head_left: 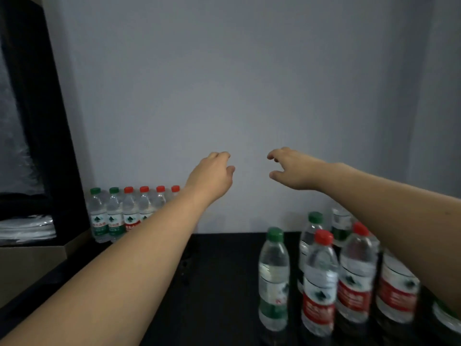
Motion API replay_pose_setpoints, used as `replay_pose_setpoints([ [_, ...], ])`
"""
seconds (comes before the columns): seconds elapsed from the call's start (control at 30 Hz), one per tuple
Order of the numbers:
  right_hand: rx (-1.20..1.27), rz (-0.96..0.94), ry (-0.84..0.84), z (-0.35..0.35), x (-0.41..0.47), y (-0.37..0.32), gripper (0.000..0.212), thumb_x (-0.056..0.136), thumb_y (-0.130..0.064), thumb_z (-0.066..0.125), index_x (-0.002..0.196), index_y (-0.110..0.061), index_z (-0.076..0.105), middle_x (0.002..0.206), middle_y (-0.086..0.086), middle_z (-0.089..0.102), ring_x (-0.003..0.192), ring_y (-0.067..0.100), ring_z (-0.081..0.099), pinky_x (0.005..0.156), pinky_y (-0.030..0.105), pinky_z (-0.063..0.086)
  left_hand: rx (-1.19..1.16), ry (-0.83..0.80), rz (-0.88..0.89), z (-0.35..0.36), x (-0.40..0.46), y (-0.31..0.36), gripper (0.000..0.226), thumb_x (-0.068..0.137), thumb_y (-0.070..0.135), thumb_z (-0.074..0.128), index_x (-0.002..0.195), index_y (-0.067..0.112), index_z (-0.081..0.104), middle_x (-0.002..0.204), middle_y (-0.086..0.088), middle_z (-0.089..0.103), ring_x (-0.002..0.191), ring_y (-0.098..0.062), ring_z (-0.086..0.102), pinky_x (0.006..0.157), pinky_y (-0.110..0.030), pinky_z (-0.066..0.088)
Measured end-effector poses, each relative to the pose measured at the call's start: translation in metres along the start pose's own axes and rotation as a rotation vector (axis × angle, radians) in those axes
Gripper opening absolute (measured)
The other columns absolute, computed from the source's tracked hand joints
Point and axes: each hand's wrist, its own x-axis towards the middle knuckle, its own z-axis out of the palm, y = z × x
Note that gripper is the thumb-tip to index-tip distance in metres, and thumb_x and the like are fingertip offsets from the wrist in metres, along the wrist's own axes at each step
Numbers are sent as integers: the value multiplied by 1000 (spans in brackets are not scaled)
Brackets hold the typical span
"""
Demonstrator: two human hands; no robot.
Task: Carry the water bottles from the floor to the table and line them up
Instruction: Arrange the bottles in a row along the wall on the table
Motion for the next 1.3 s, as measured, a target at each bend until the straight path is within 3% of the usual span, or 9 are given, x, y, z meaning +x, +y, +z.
replay_pose_setpoints([
  [0.33, -99, 204, -20, -55, -106, 133, 48, 97, -26, 52, 141, -11, 42, 142, 13, 45, 128, 28, 45, 106, 37, 35, -10, -93, 131, 7, 6, 146, 37, 101, 29, 44, 130, 8, 56, 135, -14, 55, 122, -30, 51, 97, -36, 43],
  [0.57, -89, 270, -122, -38, -114, 193, 40, 97, -28, 50, 134, -14, 51, 133, 9, 55, 120, 26, 52, 100, 37, 42, 26, -313, 127, 46, 7, 188, 48, 97, 41, 53, 140, 20, 51, 145, -5, 51, 130, -24, 49, 101, -33, 40],
  [0.7, -72, 229, -270, -16, -112, 195, 37, 96, -37, 53, 124, -14, 59, 121, 5, 62, 106, 23, 59, 93, 36, 48, 93, -506, 215, 52, -8, 193, 49, 92, 51, 59, 135, 28, 55, 136, 2, 57, 116, -18, 57, 87, -30, 42],
  [0.77, -51, 177, -303, -7, -109, 185, 41, 95, -41, 53, 127, -16, 56, 124, 2, 60, 108, 22, 58, 95, 37, 47, 128, -547, 226, 50, -16, 189, 49, 90, 54, 59, 132, 29, 57, 132, 4, 59, 111, -16, 58, 85, -30, 43],
  [0.93, -43, 103, -401, 27, -96, 155, 47, 93, -49, 54, 127, -18, 56, 122, 2, 61, 109, 23, 58, 95, 38, 46, 223, -657, 188, 58, -32, 183, 39, 86, 54, 63, 106, 21, 69, 102, 0, 70, 89, -19, 65, 82, -40, 55],
  [1.0, -87, 82, -450, 41, -95, 151, 40, 92, -50, 53, 115, -18, 57, 108, 1, 62, 91, 19, 61, 80, 33, 48, 255, -682, 201, 65, -40, 181, 37, 85, 54, 65, 102, 22, 68, 95, 1, 69, 83, -17, 63, 74, -36, 54],
  [1.1, -89, 80, -413, 49, -98, 152, 32, 92, -49, 56, 106, -20, 51, 89, -6, 55, 70, 10, 54, 60, 25, 39, 265, -682, 225, 77, -48, 180, 26, 89, 48, 64, 91, 23, 57, 88, 3, 61, 76, -14, 56, 61, -31, 43],
  [1.2, -100, 71, -412, 42, -106, 152, 35, 90, -49, 58, 108, -21, 51, 92, -6, 55, 76, 9, 54, 66, 25, 43, 233, -665, 209, 81, -55, 181, 24, 94, 41, 60, 83, 25, 46, 82, 5, 51, 71, -12, 50, 60, -29, 38],
  [1.3, -138, 55, -423, 23, -115, 148, 33, 89, -46, 60, 111, -22, 53, 102, -2, 57, 85, 14, 57, 71, 27, 48, 221, -633, 206, 69, -59, 184, 22, 95, 40, 59, 85, 23, 48, 84, 3, 53, 73, -14, 53, 63, -31, 44],
])
